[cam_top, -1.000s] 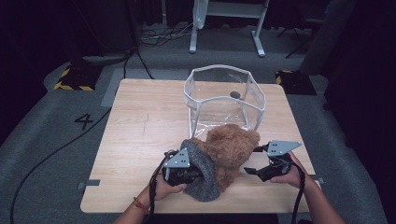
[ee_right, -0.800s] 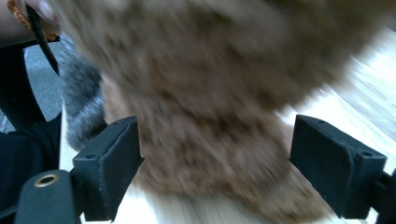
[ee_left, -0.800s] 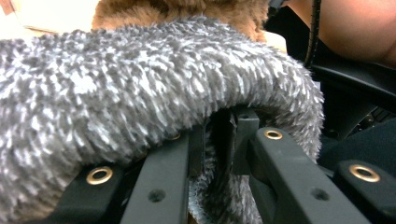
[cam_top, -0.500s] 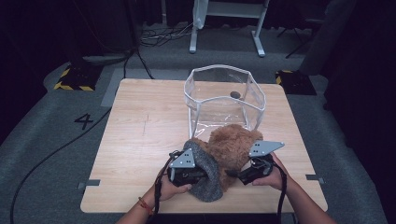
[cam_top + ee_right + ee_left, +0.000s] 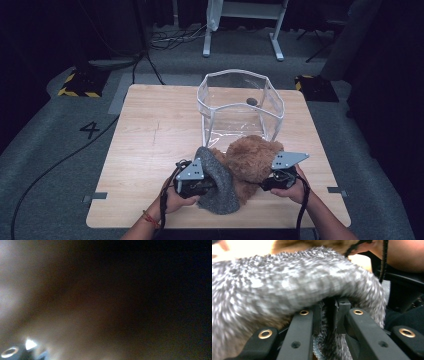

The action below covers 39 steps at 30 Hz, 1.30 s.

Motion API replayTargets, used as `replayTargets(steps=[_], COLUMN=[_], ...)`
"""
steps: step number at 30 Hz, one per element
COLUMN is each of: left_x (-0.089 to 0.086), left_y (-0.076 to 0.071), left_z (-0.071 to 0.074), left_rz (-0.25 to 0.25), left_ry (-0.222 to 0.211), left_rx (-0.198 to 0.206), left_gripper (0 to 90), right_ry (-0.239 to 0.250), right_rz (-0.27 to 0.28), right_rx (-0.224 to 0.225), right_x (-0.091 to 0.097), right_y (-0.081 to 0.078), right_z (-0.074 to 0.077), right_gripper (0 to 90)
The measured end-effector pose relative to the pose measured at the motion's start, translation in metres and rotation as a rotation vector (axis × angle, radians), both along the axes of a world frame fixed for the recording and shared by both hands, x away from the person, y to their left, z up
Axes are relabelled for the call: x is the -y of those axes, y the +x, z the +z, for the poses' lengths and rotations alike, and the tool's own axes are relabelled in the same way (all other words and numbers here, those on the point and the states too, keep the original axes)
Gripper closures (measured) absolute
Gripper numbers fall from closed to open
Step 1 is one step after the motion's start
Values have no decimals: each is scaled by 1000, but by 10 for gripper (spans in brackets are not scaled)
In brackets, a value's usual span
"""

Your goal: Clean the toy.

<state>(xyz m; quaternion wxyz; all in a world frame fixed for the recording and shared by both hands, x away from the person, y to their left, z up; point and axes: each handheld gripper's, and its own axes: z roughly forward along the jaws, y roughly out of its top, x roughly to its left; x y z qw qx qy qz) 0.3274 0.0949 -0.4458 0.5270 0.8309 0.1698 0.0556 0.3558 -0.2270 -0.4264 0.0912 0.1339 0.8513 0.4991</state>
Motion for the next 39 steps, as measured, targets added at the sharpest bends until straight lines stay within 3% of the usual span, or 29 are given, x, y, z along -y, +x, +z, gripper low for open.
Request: replayTargets(steps=[2, 4, 5, 7, 9, 13, 14, 15, 16, 18, 21, 24, 27, 32, 34, 36, 39], left_x=[-5, -8, -9, -7, -1, 2, 1, 0, 1, 7, 24, 28, 30, 31, 31, 31, 32], left_y=[4, 11, 15, 22, 31, 43, 48, 55, 59, 65, 65, 67, 64, 52, 47, 42, 37], left_z=[-1, -4, -6, -11, -17, -22, -21, -19, -17, -15, -14, -17, -23, -30, -32, -32, -31], left_rz=[36, 88, 101, 119, 152, 206, 219, 223, 209, 142, 86, 5, -35, -56, -67, -65, -47], left_ry=[18, 32, 34, 42, 87, 172, 177, 147, 117, 97, 158, 135, 162, 203, 203, 194, 179], left_rx=[5, -7, -17, -31, -45, -53, -56, -85, -109, -129, -105, -148, -169, -166, -155, -149, -121], left_gripper=[802, 802, 802, 801, 796, 789, 789, 789, 788, 784, 786, 792, 799, 800, 798, 797, 798], right_ry=[6, 3, 15, 15, 27, 26, 28, 31, 42, 48, 71, 87, 86, 50, 15, -10, -61], right_rz=[16, 12, 38, 40, 61, 72, 81, 90, 112, 115, 145, 149, 141, 135, 100, 33, -68], right_rx=[2, -35, -8, -23, -14, -42, -36, -29, -13, -36, -3, 6, -8, 20, 18, 0, 17], right_x=[9, 18, 23, 29, 31, 34, 34, 35, 35, 36, 32, 29, 25, 21, 22, 25, 28], right_y=[1, 0, 4, 5, 9, 12, 12, 13, 15, 14, 16, 16, 17, 17, 14, 10, 5], right_z=[2, 4, 3, 2, 1, 0, 0, -1, -2, -3, -6, -8, -10, -9, -6, -4, 1], right_gripper=[470, 466, 464, 460, 458, 453, 453, 452, 446, 433, 412, 379, 350, 265, 222, 166, 61])
